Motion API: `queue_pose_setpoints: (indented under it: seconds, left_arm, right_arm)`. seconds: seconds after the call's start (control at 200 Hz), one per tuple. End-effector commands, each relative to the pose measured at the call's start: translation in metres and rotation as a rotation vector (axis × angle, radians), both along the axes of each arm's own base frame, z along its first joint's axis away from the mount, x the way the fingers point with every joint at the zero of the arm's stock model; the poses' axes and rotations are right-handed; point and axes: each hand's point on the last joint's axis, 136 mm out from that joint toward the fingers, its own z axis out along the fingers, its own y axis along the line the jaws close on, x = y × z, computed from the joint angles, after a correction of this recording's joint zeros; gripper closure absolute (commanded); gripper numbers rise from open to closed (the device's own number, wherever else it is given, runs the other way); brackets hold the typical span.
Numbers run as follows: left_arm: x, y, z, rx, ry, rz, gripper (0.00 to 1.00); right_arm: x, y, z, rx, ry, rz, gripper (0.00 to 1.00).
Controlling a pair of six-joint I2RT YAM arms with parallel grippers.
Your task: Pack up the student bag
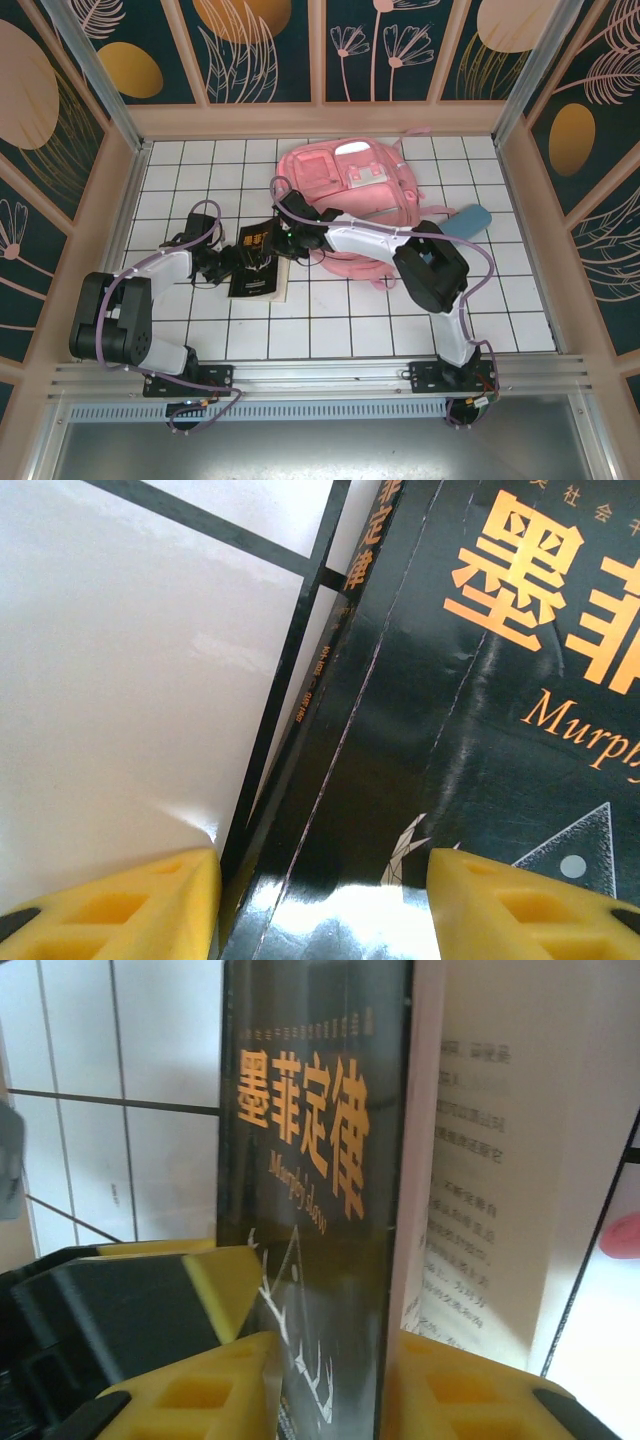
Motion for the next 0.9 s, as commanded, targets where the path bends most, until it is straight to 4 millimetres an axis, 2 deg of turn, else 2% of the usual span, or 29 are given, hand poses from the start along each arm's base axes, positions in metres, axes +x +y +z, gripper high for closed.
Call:
queue_pose_setpoints:
  seconds: [0.0, 0.125, 0.21, 0.355, 0.43, 0.551, 0.701, 0.896]
  left_arm:
    - [0.003, -0.009, 0.001, -0.021, -0.012, -0.02, 0.43]
    - [0.006, -0.007, 0.007, -0.007, -0.021, -0.014, 0.42]
    - [0.012, -0.007, 0.019, -0.005, -0.046, -0.01, 0.38]
    - [0.027, -0.009, 0.05, -0.03, -0.126, -0.009, 0.21]
    - [0.033, -0.016, 0.063, -0.088, -0.159, -0.018, 0.14]
    - [0.037, -0.033, 0.075, -0.195, -0.191, -0.058, 0.09]
    - [0.035, -0.053, 0.083, -0.329, -0.226, -0.122, 0.06]
    - [0.03, -0.075, 0.093, -0.492, -0.261, -0.198, 0.06]
  right_arm:
    - [0.003, 0.006, 0.004, -0.001, -0.02, 0.014, 0.71]
    - [0.006, 0.002, 0.008, -0.012, -0.04, 0.002, 0.82]
    - [0.01, -0.003, 0.016, -0.009, -0.072, 0.002, 0.89]
    - [0.013, -0.011, 0.042, 0.067, -0.154, 0.086, 0.99]
    - [0.015, -0.019, 0.06, 0.145, -0.179, 0.128, 0.99]
    - [0.019, -0.04, 0.081, 0.248, -0.195, 0.154, 0.99]
    - [0.023, -0.061, 0.09, 0.302, -0.192, 0.167, 0.99]
    - [0.026, -0.075, 0.091, 0.333, -0.184, 0.165, 0.99]
